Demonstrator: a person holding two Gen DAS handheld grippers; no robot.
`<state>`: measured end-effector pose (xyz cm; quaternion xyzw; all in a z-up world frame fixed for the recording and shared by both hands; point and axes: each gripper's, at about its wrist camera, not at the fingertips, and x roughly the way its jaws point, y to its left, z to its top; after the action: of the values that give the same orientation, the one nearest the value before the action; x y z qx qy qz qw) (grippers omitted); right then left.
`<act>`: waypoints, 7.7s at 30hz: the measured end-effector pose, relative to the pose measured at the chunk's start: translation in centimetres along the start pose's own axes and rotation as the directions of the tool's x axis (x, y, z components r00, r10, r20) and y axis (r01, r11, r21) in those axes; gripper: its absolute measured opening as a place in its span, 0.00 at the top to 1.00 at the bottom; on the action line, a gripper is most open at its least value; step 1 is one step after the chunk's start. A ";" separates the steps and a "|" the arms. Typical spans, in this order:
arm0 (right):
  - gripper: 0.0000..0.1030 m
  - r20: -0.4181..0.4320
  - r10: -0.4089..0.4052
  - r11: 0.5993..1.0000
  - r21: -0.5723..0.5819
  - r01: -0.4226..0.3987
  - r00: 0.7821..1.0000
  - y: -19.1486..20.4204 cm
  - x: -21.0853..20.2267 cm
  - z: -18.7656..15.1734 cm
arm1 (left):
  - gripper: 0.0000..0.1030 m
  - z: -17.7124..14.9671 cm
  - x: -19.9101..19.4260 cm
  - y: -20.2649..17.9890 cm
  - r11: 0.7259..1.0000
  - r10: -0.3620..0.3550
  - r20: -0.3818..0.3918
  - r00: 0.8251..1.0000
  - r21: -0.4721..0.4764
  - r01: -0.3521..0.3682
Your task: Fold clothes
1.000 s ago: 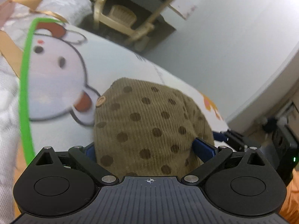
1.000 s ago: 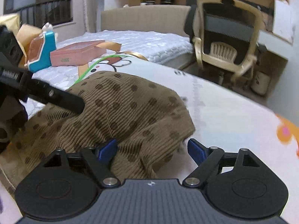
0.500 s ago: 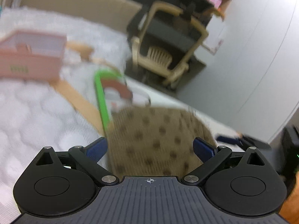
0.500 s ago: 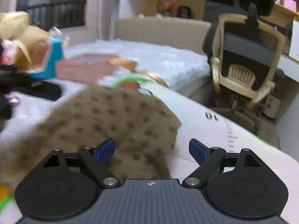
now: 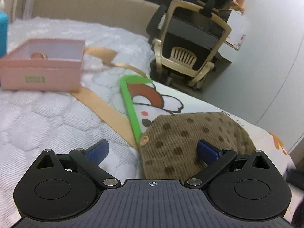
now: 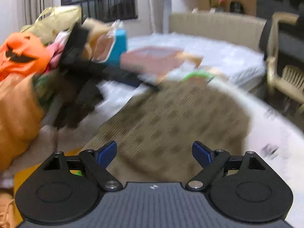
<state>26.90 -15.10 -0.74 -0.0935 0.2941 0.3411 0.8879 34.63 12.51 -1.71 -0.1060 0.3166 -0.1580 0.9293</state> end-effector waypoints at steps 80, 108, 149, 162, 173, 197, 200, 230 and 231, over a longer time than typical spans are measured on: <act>0.00 -0.067 -0.242 0.943 0.217 0.251 0.968 3.9 -7.8 -12.6 | 0.00 -19.7 -12.6 -13.7 0.983 0.149 0.068 0.986 0.100 -0.156; 0.00 -0.063 -0.238 0.943 0.224 0.246 0.969 3.8 -7.8 -12.6 | 0.00 -20.2 -13.3 -14.6 0.967 0.175 0.136 0.975 0.164 -0.196; 0.00 -0.089 -0.291 0.935 0.184 0.303 0.953 4.7 -7.5 -12.7 | 0.00 -20.2 -13.3 -14.4 0.969 0.170 0.130 0.977 0.155 -0.190; 0.00 -0.088 -0.294 0.934 0.186 0.306 0.952 4.8 -7.4 -12.7 | 0.00 -20.2 -13.3 -14.3 0.975 0.160 0.111 0.981 0.136 -0.174; 0.00 -0.088 -0.295 0.933 0.189 0.306 0.952 4.8 -7.5 -12.8 | 0.00 -20.5 -13.5 -14.8 0.974 0.158 0.121 0.980 0.143 -0.174; 0.00 -0.088 -0.294 0.933 0.189 0.306 0.952 4.8 -7.4 -12.7 | 0.00 -20.7 -13.8 -14.5 0.977 0.136 0.146 0.980 0.141 -0.157; 0.00 -0.088 -0.294 0.933 0.189 0.306 0.952 4.8 -7.4 -12.7 | 0.00 -20.7 -13.8 -14.4 0.979 0.132 0.143 0.981 0.137 -0.152; 0.00 -0.088 -0.294 0.933 0.190 0.305 0.952 4.8 -7.4 -12.7 | 0.00 -20.1 -13.0 -13.8 0.982 0.163 0.071 0.984 0.088 -0.169; 0.00 -0.088 -0.294 0.933 0.190 0.306 0.952 4.8 -7.4 -12.7 | 0.00 -20.1 -13.1 -13.8 0.983 0.156 0.072 0.985 0.089 -0.162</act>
<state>13.49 -20.24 -6.52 -0.0570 0.3351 0.1675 0.9254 9.20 2.46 -6.00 -0.0414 0.2862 -0.0944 0.9526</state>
